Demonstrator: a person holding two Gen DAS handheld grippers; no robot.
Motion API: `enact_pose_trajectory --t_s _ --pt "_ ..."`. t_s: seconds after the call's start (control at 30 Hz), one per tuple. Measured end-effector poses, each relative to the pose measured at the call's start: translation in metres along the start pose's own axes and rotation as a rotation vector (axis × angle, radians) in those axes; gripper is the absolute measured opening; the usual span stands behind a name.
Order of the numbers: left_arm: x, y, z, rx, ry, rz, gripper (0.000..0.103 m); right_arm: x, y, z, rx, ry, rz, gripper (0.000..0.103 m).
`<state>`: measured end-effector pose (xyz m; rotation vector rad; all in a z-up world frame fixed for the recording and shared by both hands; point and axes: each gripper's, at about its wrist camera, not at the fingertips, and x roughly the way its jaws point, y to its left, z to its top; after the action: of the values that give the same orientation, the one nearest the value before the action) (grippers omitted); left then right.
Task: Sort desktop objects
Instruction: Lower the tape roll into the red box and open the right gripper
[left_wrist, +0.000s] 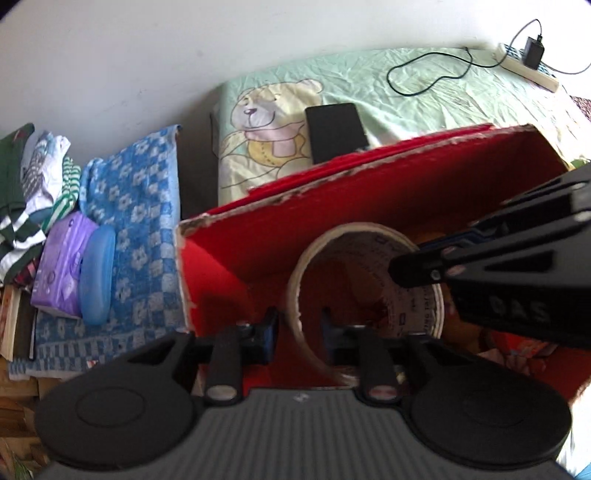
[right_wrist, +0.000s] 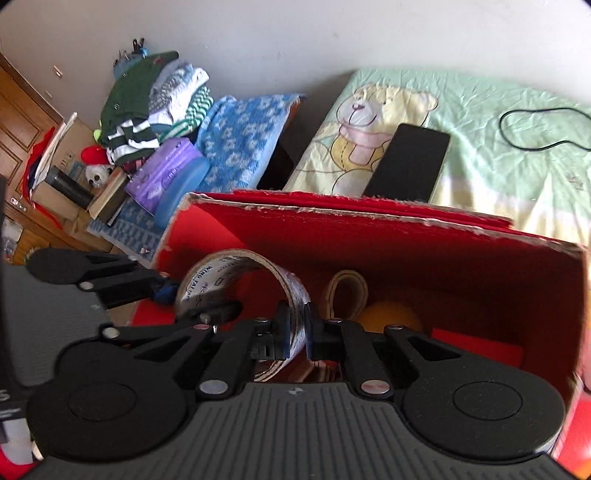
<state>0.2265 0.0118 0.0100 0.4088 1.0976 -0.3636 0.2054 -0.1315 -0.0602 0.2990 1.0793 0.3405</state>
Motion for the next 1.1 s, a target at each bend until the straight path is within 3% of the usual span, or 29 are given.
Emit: enact_pose_trajectory --t_s 0.1,0.4,0.67,0.8,0.87,1.1 --pt "-0.003 0.004 -0.001 -0.017 -0.011 -0.012 0.042 0.013 -0.002 0.004 0.016 0.023 0.011 0.009" --pt "-0.003 0.008 -0.018 -0.042 0.006 -0.053 0.040 0.056 0.007 0.006 -0.027 0.105 -0.025 0.008" --pt "-0.003 0.007 -0.027 -0.047 -0.022 -0.065 0.040 0.067 0.010 0.012 -0.006 0.036 -0.037 0.009" --pt "-0.002 0.004 -0.028 -0.050 -0.029 -0.078 0.044 0.069 0.009 0.013 0.009 0.054 -0.013 0.019" --pt "-0.001 0.001 -0.028 -0.045 -0.032 -0.071 0.045 0.066 0.007 0.012 0.018 0.053 -0.007 0.024" --pt "0.004 -0.004 -0.027 -0.059 -0.048 -0.023 0.050 0.037 0.003 0.007 0.043 0.009 0.026 0.023"
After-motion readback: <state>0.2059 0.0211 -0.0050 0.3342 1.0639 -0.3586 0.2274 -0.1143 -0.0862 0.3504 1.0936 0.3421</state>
